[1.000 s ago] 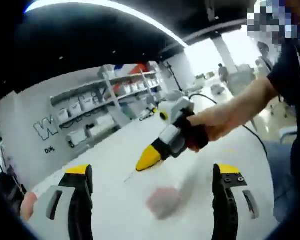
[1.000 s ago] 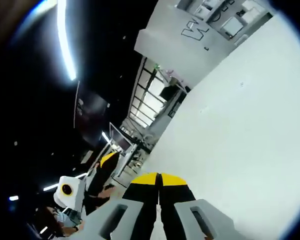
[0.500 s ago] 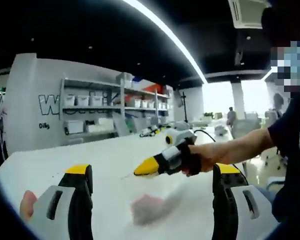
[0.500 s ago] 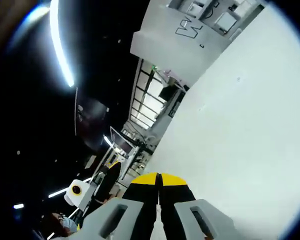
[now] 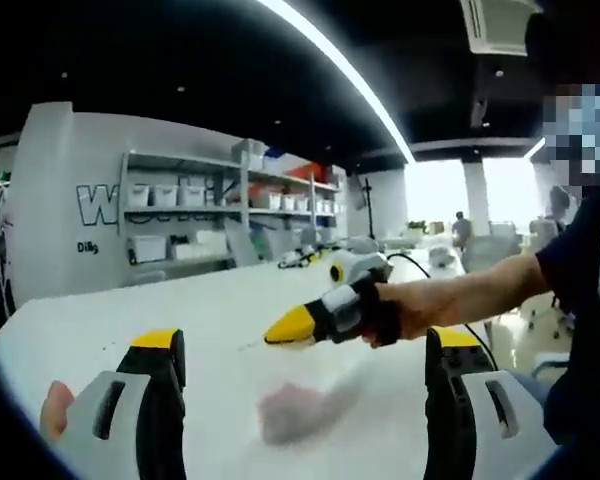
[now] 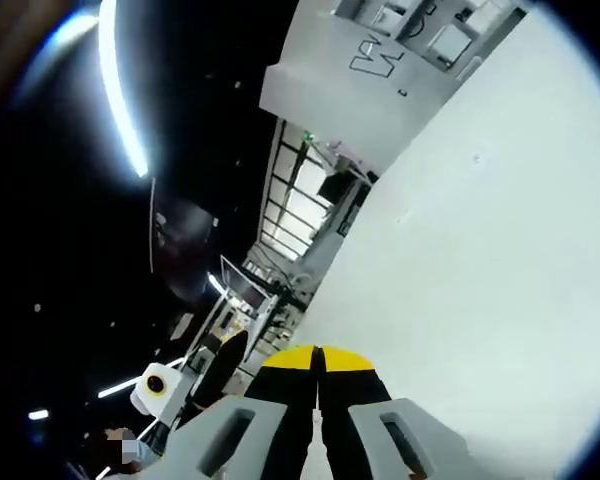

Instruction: Open the resealable bag by pulling the two sides of the seal apart until the entire bag opening is separated and visibly accessible.

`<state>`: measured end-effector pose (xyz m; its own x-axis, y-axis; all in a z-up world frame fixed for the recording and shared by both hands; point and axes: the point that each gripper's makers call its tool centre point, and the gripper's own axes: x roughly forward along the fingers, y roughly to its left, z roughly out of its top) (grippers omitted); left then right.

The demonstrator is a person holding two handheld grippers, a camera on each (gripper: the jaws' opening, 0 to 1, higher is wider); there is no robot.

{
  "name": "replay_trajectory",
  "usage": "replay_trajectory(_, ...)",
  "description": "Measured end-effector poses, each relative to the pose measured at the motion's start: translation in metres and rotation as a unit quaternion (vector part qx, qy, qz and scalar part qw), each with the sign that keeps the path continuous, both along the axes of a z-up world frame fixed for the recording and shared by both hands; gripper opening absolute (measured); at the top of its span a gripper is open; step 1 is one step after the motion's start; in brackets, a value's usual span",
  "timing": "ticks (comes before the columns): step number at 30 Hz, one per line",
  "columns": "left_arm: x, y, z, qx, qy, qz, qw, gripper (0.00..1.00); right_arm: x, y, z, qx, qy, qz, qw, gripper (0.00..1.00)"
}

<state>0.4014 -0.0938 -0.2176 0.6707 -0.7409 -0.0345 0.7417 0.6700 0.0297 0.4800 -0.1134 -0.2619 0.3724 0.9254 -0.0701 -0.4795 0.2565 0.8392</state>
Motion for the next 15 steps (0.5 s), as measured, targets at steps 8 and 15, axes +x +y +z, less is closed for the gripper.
replay_trajectory(8, 0.002, 0.001, -0.016, 0.022, 0.012, 0.008, 0.9996, 1.0, 0.013, -0.007, 0.002, 0.009, 0.004, -0.013, 0.9999, 0.0)
replay_trajectory(15, 0.007, 0.007, -0.025, 0.033, 0.022, 0.012, 0.9991, 1.0, 0.017, -0.014, 0.002, 0.013, 0.009, -0.025, 0.9996, 0.0)
